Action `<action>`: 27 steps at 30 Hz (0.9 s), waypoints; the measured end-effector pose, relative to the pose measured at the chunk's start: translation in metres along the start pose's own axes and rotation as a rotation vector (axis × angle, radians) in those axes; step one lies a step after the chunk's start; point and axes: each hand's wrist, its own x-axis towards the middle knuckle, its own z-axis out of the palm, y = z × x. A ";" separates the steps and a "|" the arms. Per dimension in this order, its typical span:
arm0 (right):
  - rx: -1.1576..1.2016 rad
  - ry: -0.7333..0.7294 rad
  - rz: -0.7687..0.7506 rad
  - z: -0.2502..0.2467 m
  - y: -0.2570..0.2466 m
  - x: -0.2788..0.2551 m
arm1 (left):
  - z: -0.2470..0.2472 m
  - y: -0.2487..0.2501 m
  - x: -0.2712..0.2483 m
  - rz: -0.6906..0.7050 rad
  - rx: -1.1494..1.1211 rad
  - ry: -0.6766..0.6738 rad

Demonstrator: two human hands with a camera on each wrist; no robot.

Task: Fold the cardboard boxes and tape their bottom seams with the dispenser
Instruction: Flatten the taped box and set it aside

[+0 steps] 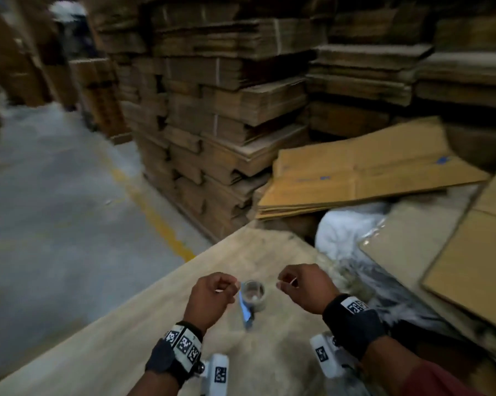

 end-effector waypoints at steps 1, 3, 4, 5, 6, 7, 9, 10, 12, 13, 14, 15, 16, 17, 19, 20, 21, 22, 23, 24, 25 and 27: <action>-0.005 0.031 0.029 -0.016 0.013 0.002 | 0.010 0.009 0.014 0.019 -0.003 -0.029; -0.034 0.069 0.082 -0.050 0.039 0.008 | 0.031 0.028 0.042 0.041 -0.025 -0.058; -0.052 0.079 0.102 -0.066 0.053 0.015 | 0.041 0.037 0.055 0.049 -0.027 -0.069; -0.069 0.086 0.114 -0.082 0.069 0.024 | 0.053 0.046 0.069 0.059 -0.022 -0.079; -0.089 0.087 0.130 -0.098 0.084 0.035 | 0.065 0.055 0.083 0.068 -0.015 -0.090; -0.115 0.087 0.143 -0.112 0.100 0.047 | 0.077 0.064 0.097 0.074 -0.011 -0.097; -0.194 0.072 0.177 -0.136 0.132 0.080 | 0.103 0.081 0.128 0.069 -0.005 -0.101; -0.233 0.065 0.190 -0.146 0.150 0.100 | 0.117 0.088 0.143 0.063 -0.006 -0.101; -0.287 0.041 0.208 -0.159 0.191 0.147 | 0.146 0.097 0.178 0.046 -0.023 -0.103; -0.311 0.013 0.216 -0.164 0.210 0.172 | 0.161 0.098 0.196 0.036 -0.036 -0.104; -0.345 -0.024 0.224 -0.168 0.226 0.196 | 0.177 0.099 0.213 0.021 -0.050 -0.105; -0.384 -0.073 0.220 -0.172 0.241 0.219 | 0.191 0.097 0.228 -0.008 -0.067 -0.104; -0.417 -0.117 0.208 -0.176 0.251 0.239 | 0.204 0.095 0.241 -0.037 -0.080 -0.101; -0.442 -0.151 0.189 -0.178 0.262 0.259 | 0.216 0.094 0.254 -0.056 -0.086 -0.095; -0.496 -0.211 0.157 -0.180 0.280 0.295 | 0.234 0.094 0.277 -0.096 -0.083 -0.074; -0.536 -0.231 0.132 -0.178 0.287 0.311 | 0.240 0.095 0.286 -0.115 -0.087 -0.062; -0.585 -0.248 0.102 -0.175 0.293 0.326 | 0.244 0.097 0.294 -0.129 -0.086 -0.046; -0.640 -0.270 0.079 -0.171 0.298 0.338 | 0.247 0.098 0.301 -0.137 -0.080 -0.028; -0.691 -0.306 0.058 -0.166 0.301 0.349 | 0.249 0.099 0.308 -0.145 -0.068 -0.010; -0.737 -0.352 0.031 -0.162 0.302 0.358 | 0.251 0.100 0.314 -0.152 -0.059 0.006; -0.781 -0.402 0.000 -0.159 0.301 0.365 | 0.251 0.101 0.321 -0.159 -0.049 0.019; -0.852 -0.488 -0.055 -0.156 0.299 0.378 | 0.251 0.104 0.331 -0.162 -0.020 0.036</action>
